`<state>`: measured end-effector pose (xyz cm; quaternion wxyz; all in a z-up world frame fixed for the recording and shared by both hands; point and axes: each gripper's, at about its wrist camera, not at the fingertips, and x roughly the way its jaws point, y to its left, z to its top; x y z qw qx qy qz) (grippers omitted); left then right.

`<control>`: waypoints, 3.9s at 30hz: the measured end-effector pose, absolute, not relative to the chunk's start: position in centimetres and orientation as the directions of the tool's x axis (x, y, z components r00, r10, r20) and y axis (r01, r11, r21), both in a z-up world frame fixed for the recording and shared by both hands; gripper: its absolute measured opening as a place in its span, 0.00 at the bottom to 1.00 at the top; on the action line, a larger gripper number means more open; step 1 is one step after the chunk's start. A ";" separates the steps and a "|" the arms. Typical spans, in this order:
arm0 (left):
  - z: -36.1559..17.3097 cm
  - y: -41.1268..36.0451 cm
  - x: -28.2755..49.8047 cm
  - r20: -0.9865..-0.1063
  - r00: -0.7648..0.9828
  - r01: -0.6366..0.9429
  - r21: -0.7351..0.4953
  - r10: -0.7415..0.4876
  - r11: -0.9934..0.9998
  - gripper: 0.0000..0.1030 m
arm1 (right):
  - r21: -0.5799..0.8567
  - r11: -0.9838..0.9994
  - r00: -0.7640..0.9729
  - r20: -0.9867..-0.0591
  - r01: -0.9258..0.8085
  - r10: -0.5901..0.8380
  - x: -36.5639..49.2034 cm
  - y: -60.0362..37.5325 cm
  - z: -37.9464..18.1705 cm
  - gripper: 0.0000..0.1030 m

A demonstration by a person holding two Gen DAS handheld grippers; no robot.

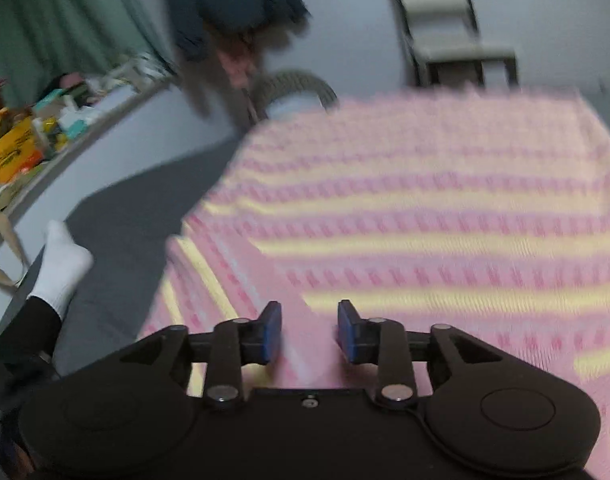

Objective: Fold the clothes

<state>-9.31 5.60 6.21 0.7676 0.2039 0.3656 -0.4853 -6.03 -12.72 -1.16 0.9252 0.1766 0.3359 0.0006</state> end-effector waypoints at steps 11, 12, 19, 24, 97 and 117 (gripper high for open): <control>5.0 5.3 -11.3 -0.833 0.196 0.937 0.005 -0.517 0.348 0.97 | 0.375 0.922 0.619 -0.703 -0.096 0.350 6.5 -5.6 -3.7 0.10; 5.0 5.4 -11.1 -0.835 0.187 0.933 -0.012 -0.517 0.359 0.97 | 0.394 0.915 0.617 -0.701 -0.085 0.359 7.1 -5.6 -4.2 0.06; 5.4 6.2 -10.5 -0.842 0.133 0.922 -0.089 -0.523 0.377 0.97 | 0.425 0.901 0.607 -0.695 -0.087 0.386 7.5 -5.6 -4.0 0.06; 7.9 8.6 -10.1 -0.754 0.094 0.914 -0.195 -0.650 0.357 0.97 | 0.495 0.868 0.661 -0.638 -0.043 0.396 6.3 -7.6 -2.7 0.09; 3.6 -19.3 -25.3 -0.632 0.301 0.782 -0.265 -0.715 0.563 0.47 | 0.650 0.334 0.726 -0.658 0.682 -0.201 -31.8 -48.1 -5.3 0.09; 5.7 -10.1 -18.3 -0.425 0.482 0.503 -0.581 -0.766 0.639 0.51 | 0.600 0.775 0.844 -0.507 0.201 0.174 -13.6 -36.3 -0.4 0.23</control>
